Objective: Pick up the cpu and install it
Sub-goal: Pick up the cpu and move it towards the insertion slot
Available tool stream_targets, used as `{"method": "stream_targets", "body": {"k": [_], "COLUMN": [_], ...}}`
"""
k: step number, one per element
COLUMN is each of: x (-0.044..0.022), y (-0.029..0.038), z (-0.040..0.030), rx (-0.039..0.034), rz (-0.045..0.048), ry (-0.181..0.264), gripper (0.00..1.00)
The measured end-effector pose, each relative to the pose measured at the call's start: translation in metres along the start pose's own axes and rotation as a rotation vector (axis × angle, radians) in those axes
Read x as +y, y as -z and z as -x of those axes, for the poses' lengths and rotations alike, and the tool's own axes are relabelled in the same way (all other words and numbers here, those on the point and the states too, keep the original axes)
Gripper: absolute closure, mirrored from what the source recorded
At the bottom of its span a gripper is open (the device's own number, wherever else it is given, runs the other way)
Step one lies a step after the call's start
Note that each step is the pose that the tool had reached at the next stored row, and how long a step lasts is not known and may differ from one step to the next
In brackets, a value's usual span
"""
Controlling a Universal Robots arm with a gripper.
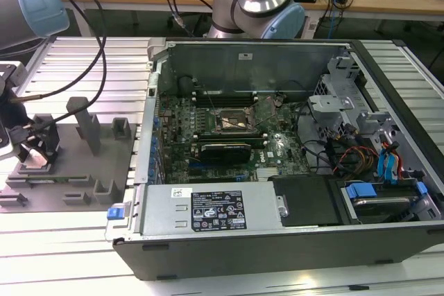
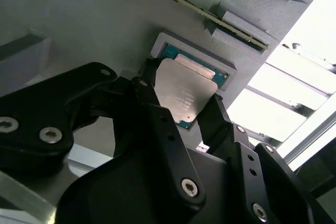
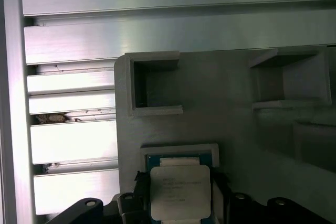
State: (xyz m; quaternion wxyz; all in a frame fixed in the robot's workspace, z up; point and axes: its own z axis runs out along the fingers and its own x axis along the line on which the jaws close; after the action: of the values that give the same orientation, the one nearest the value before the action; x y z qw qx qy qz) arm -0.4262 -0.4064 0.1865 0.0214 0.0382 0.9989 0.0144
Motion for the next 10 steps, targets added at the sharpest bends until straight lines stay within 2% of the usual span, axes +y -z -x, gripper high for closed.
{"method": "stream_targets", "body": {"k": [7, 10], "x": [0.0, 0.0002], "y": [0.0001, 0.004], "z": [0.0, 0.0002], "rx": [0.0001, 0.0001], "rz": [-0.0001, 0.0], "ry": [0.0, 0.0], "gripper": [0.45, 0.45]}}
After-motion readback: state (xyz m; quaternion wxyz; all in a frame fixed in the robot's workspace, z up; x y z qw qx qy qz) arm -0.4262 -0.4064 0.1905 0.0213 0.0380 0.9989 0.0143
